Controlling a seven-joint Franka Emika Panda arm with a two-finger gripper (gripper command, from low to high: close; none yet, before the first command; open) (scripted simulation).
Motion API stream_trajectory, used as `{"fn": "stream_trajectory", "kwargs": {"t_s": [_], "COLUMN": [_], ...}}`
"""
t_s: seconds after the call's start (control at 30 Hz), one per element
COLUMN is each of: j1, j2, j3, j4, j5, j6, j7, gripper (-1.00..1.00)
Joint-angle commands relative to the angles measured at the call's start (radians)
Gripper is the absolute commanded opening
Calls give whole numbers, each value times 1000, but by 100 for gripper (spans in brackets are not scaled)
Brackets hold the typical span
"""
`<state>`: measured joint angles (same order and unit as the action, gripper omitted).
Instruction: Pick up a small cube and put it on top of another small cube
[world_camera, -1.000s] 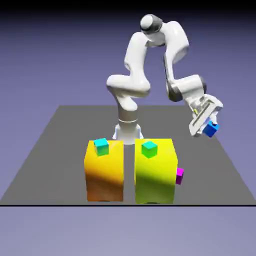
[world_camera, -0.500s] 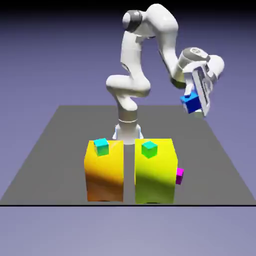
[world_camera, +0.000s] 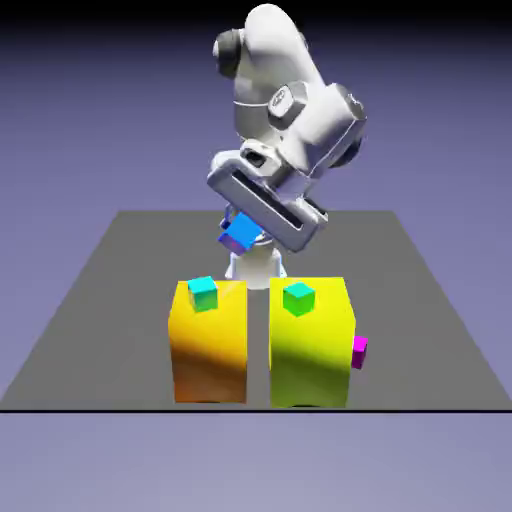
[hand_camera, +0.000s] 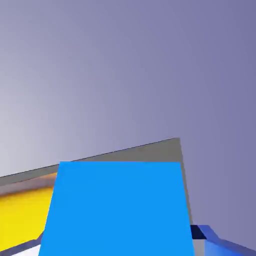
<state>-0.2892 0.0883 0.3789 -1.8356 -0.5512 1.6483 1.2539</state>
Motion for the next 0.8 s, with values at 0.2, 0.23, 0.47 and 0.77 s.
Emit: {"fn": "stream_trajectory", "kwargs": {"t_s": [0.2, 0.23, 0.47, 0.77], "j1": [51, 57, 100, 143], "j2": [137, 157, 295, 326], "j3": [-223, -254, -477, -598], "j4": [152, 174, 326, 266], "j5": [302, 346, 650, 814], "j6": [-213, -243, -456, -474], "j7": [-92, -106, -198, -257], "gripper": [-100, -100, -100, -100]}}
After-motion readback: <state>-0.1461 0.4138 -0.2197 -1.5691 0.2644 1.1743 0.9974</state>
